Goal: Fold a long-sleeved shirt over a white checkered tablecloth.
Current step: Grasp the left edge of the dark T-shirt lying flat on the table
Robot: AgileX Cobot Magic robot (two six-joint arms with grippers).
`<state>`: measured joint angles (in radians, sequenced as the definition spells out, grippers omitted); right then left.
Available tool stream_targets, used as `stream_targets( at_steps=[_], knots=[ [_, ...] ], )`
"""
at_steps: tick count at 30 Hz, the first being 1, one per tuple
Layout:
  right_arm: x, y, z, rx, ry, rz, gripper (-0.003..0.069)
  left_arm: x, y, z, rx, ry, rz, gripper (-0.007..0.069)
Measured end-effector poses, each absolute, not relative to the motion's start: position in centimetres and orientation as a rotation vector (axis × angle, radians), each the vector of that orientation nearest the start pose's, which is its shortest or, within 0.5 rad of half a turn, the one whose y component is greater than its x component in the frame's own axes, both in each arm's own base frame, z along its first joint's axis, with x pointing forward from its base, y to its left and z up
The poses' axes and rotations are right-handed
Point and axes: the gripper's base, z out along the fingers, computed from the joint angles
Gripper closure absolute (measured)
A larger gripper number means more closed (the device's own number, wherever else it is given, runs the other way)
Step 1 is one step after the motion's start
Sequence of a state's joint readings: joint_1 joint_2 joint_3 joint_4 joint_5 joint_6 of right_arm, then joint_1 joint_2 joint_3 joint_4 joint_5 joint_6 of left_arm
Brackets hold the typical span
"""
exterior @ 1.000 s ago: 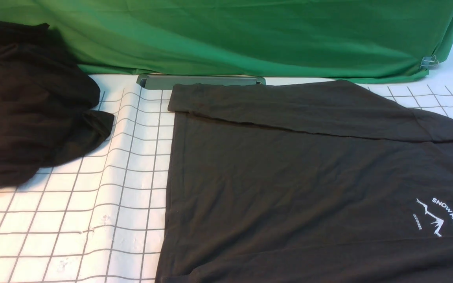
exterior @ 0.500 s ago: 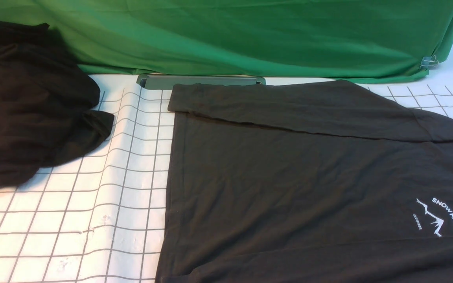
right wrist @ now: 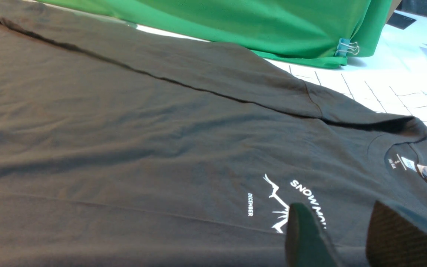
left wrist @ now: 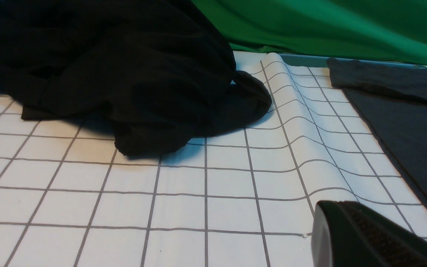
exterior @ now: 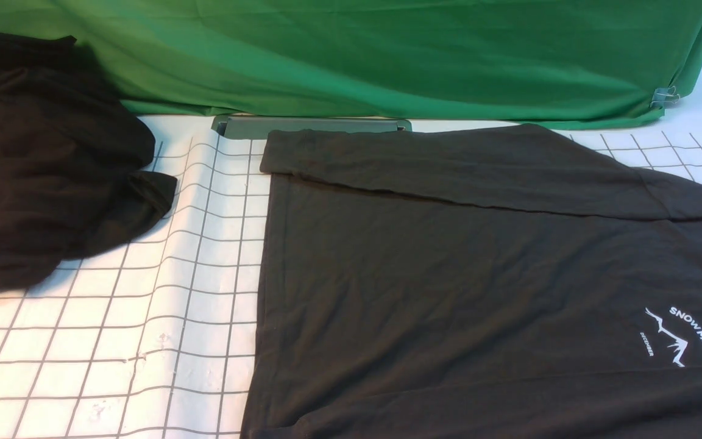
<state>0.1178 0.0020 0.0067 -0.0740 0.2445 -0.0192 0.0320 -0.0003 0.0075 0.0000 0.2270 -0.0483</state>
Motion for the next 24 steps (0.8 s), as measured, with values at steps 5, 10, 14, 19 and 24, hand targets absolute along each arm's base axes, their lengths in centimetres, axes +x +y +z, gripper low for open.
stream_targets(
  at_steps=[5,10,14,19,24],
  knots=[
    [5.5,0.5,18.9,-0.168,1.728,0.004,0.0418,5.6,0.2,19.0,-0.073,1.716,-0.017,0.0623],
    [5.5,0.5,18.9,-0.168,1.728,0.004,0.0418,5.6,0.2,19.0,-0.068,1.716,-0.011,0.0623],
    [5.5,0.5,18.9,-0.168,1.728,0.004,0.0418,5.6,0.2,19.0,-0.068,1.716,-0.011,0.0623],
    [5.6,0.5,19.4,-0.16,1.673,0.015,0.0418,5.6,0.1,19.0,-0.095,1.715,-0.044,0.0623],
    [5.6,0.7,20.6,0.235,1.546,0.435,0.0418,5.7,-0.7,19.9,-0.713,1.518,-0.764,0.0623]
  ],
)
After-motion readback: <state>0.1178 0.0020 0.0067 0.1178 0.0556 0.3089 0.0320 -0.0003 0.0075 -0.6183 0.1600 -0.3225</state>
